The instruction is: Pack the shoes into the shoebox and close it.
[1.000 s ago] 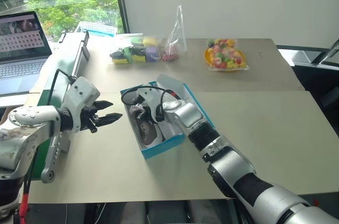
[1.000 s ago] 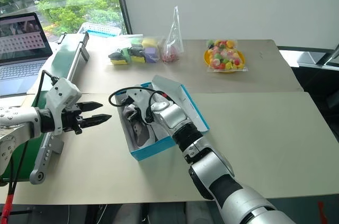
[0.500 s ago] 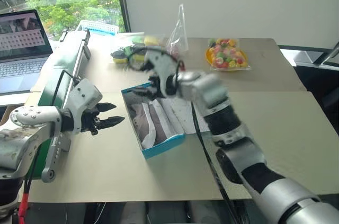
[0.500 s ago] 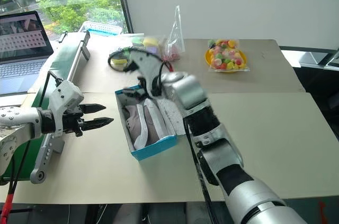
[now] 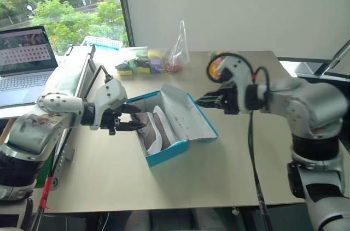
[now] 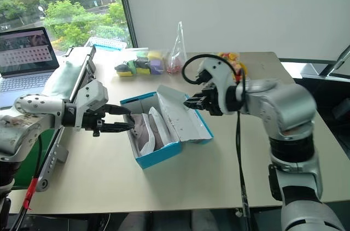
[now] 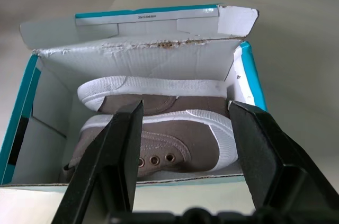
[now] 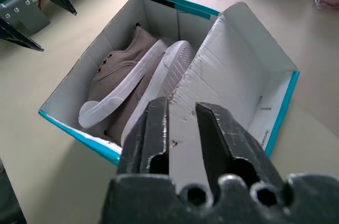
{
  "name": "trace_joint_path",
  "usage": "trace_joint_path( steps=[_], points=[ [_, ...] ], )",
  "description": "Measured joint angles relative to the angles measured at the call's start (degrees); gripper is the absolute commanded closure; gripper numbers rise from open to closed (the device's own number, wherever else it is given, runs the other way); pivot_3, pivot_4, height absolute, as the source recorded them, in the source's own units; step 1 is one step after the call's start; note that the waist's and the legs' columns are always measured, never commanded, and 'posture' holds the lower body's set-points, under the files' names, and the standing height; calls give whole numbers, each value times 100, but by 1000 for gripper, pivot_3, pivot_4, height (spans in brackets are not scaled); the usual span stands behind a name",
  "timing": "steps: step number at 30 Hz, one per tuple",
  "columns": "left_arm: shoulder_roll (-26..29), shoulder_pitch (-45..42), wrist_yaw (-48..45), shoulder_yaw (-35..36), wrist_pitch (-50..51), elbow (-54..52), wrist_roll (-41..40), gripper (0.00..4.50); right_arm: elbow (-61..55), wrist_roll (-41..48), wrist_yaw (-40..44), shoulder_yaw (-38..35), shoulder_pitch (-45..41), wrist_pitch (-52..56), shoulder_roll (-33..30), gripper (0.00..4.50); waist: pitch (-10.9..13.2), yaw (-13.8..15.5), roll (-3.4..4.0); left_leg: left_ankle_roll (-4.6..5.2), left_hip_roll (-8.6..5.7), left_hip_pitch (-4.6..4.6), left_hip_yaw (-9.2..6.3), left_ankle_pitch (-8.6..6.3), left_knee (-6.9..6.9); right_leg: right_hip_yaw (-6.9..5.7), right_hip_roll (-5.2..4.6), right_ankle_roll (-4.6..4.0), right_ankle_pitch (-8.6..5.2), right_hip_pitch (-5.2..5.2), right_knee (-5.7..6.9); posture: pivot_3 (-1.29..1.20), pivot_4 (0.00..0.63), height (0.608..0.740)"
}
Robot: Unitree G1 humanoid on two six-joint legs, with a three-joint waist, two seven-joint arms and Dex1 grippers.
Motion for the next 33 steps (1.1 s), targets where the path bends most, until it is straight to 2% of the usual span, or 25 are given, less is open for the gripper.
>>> trace_joint_path(
  steps=[3,8,13,18,29,33],
  points=[
    [-90,-314,-217,-214,-168,352,210,1774,-471,196,-213,-123,987,161,55,4477,-17,50,-2,5,-1,12,-3,-3,13,-2,2,4,-2,31,-7,0,0,740],
    [-168,-661,-562,-397,-437,712,515,1774,-743,185,-755,-408,2343,89,530,4477,-36,36,2,9,-3,43,5,-5,15,14,4,7,-5,59,-7,0,0,740],
    [-179,-724,-736,-414,-481,853,641,1774,-97,-120,-1247,-183,3037,-601,1179,4477,-61,-12,6,9,-1,50,8,-6,16,21,7,7,-5,61,-3,0,0,740],
    [-44,-739,-846,-391,-426,807,698,1774,981,-338,-1684,-235,2995,-1559,2044,4477,-79,-23,8,10,2,52,7,-6,15,22,12,7,-4,62,-3,0,0,740],
    [351,-509,-839,-110,-30,332,588,1774,2717,-486,-1772,-139,2760,-2865,2644,4477,-90,-18,20,10,2,52,6,-6,15,22,11,7,-5,62,0,0,0,740],
    [467,-413,-823,32,69,183,563,1774,3662,-531,-1783,-402,2499,-3700,2936,4477,-92,-30,22,9,2,54,7,-6,16,24,10,7,-5,63,1,0,0,740]
  ],
)
